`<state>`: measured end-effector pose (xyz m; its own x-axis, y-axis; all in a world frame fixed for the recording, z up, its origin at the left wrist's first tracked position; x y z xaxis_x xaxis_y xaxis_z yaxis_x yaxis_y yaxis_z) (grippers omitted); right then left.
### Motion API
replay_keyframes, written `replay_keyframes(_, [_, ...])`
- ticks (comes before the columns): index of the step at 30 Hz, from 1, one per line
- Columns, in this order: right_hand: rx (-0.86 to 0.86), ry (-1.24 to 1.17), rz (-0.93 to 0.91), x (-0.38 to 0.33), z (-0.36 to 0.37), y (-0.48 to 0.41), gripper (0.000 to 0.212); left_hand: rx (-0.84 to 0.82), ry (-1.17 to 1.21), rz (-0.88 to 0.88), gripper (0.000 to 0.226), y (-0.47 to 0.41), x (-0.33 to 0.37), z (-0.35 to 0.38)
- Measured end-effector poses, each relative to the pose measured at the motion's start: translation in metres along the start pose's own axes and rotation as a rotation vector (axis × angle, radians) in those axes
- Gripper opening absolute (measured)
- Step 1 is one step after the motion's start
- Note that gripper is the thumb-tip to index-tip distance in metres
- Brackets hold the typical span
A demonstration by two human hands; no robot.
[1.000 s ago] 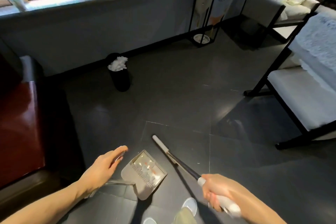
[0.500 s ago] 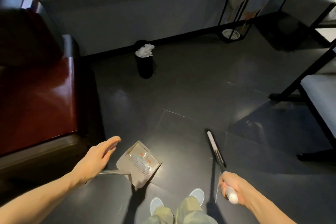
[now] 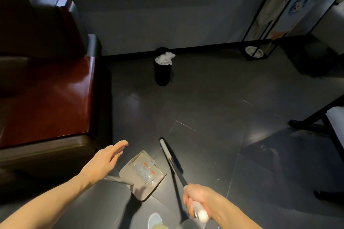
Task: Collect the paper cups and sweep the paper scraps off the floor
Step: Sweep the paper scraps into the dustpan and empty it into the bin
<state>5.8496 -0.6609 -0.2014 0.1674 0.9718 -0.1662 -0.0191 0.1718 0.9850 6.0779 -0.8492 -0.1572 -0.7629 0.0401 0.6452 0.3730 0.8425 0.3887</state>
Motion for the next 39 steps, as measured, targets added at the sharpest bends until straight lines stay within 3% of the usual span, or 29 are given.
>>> replay_keyframes(4, [-0.067,0.078,0.051,-0.009,0.008,0.013,0.024,0.01,0.02,0.004,0.046,-0.004,-0.005,-0.005])
replay_keyframes(10, [-0.105,0.209,-0.01,-0.046,-0.024,0.041,0.063,0.008,0.079,0.033,0.044,-0.012,-0.011,-0.009])
replay_keyframes(11, [-0.081,0.219,-0.012,-0.055,-0.029,0.044,0.059,0.011,0.092,0.034,0.044,-0.015,-0.01,-0.01])
replay_keyframes(13, [0.016,0.374,-0.113,-0.075,-0.036,0.044,0.025,0.034,0.105,0.055,0.043,-0.023,-0.002,-0.014])
replay_keyframes(15, [0.143,0.425,-0.22,-0.098,-0.037,0.054,0.025,0.048,0.1,0.09,0.042,-0.033,0.01,-0.021])
replay_keyframes(18, [0.131,0.59,-0.328,-0.126,-0.033,0.053,0.014,0.088,0.09,0.147,0.043,-0.052,0.032,-0.039])
replay_keyframes(22, [0.147,0.207,-0.424,-0.166,-0.051,0.05,0.045,0.209,0.127,0.206,0.043,-0.081,0.069,-0.079])
replay_keyframes(27, [0.15,0.058,-0.526,-0.249,-0.087,0.052,0.066,0.351,0.167,0.286,0.044,-0.12,0.128,-0.133])
replay_keyframes(33, [0.115,0.074,-0.661,-0.36,-0.138,0.072,0.055,0.556,0.141,0.362,0.05,-0.16,0.207,-0.188])
replay_keyframes(39, [0.08,0.111,-0.702,-0.435,-0.185,0.079,0.073,0.666,-0.11,0.486,0.046,-0.201,0.297,-0.215])
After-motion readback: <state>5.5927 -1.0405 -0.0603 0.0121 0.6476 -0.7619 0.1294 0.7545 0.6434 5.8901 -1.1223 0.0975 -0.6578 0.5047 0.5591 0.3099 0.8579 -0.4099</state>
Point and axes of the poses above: each hand's wrist, its own y-axis away from the middle knuckle, its own z-axis out of the palm, x = y × z, the point moved 8 cm from there along -y, towards the middle knuckle, and after that the axes turned 3 degrees about y, right-handed, at the moved point
